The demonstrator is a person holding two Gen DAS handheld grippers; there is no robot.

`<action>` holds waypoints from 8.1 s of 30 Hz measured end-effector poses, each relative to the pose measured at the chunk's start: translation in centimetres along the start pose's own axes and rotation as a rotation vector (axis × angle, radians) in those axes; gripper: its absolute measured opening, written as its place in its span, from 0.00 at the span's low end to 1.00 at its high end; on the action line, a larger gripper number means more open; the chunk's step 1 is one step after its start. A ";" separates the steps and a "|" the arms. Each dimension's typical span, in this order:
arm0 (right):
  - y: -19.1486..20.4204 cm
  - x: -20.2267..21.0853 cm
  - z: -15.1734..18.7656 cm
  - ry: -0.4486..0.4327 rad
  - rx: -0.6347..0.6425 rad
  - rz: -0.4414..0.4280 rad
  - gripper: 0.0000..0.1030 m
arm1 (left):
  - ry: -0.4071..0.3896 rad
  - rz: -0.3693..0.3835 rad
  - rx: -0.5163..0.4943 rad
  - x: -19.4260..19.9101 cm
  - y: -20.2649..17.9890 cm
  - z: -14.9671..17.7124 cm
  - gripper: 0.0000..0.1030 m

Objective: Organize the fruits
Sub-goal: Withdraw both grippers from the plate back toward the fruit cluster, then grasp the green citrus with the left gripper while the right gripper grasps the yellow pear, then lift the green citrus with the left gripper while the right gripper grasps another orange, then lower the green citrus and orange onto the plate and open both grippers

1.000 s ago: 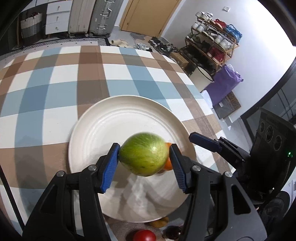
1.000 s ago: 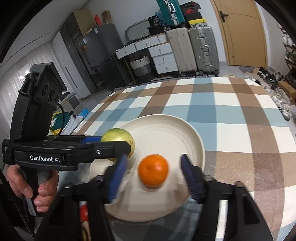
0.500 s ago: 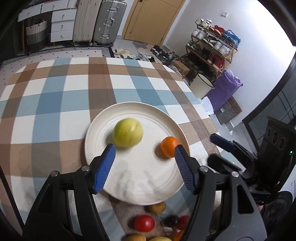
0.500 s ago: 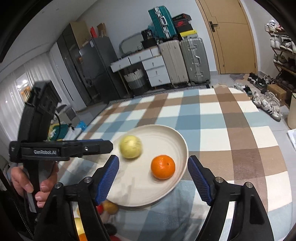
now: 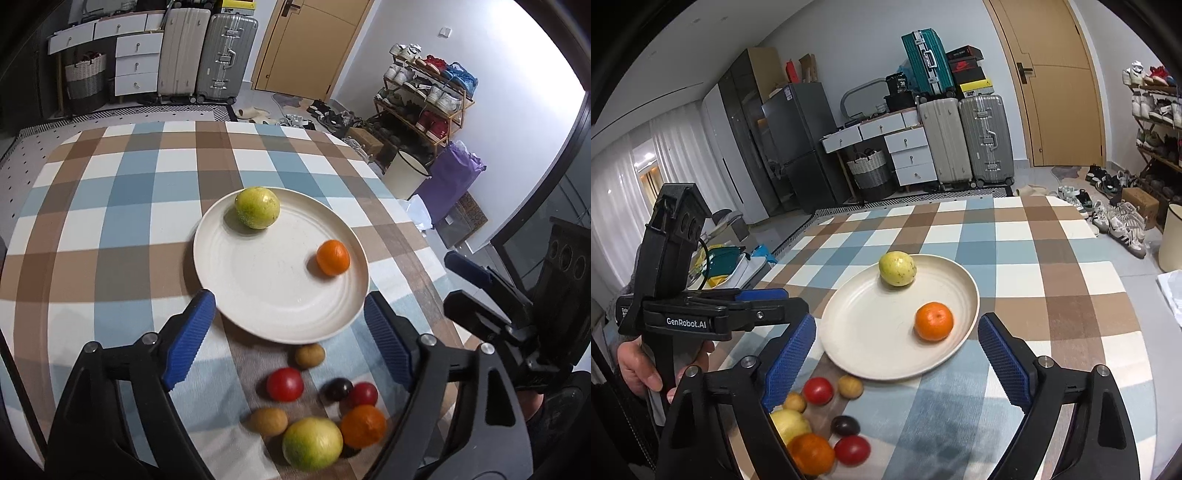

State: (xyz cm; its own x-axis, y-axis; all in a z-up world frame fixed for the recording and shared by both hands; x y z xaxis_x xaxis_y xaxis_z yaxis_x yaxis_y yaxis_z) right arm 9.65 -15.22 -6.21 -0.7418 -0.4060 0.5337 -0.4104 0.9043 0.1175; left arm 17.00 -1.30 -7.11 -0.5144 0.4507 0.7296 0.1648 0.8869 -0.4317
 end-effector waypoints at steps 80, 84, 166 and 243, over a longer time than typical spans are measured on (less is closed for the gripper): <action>5.4 4.6 1.4 -0.035 0.051 -0.044 0.95 | 0.191 0.220 0.216 -2.3 2.9 12.4 0.44; 5.4 4.5 1.5 -0.034 0.049 -0.044 0.95 | 0.183 0.236 0.230 -2.2 3.3 12.4 0.44; 11.8 -7.3 7.8 0.341 0.340 -0.122 0.49 | 0.022 0.297 0.441 6.3 12.9 10.3 0.44; -5.3 -12.3 -2.6 0.125 -0.142 -0.102 0.52 | 0.184 0.231 0.255 -11.9 1.5 -4.6 0.48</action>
State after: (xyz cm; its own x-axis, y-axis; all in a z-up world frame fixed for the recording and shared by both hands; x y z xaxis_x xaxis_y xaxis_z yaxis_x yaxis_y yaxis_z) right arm 22.28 -14.64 -11.24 -0.6252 -0.4851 0.6114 -0.3948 0.8723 0.2884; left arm 27.27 -4.87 -13.94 -0.3246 0.6667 0.6710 0.0320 0.7167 -0.6966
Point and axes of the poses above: each gripper's, at about its wrist camera, not at the fingertips, and x roughly against the way its jaws point, y to its left, z to its underside, the point moved 6 cm from there along -x, roughly the way its jaws point, and after that the axes turned 11 degrees about x, right-handed, at the moved point
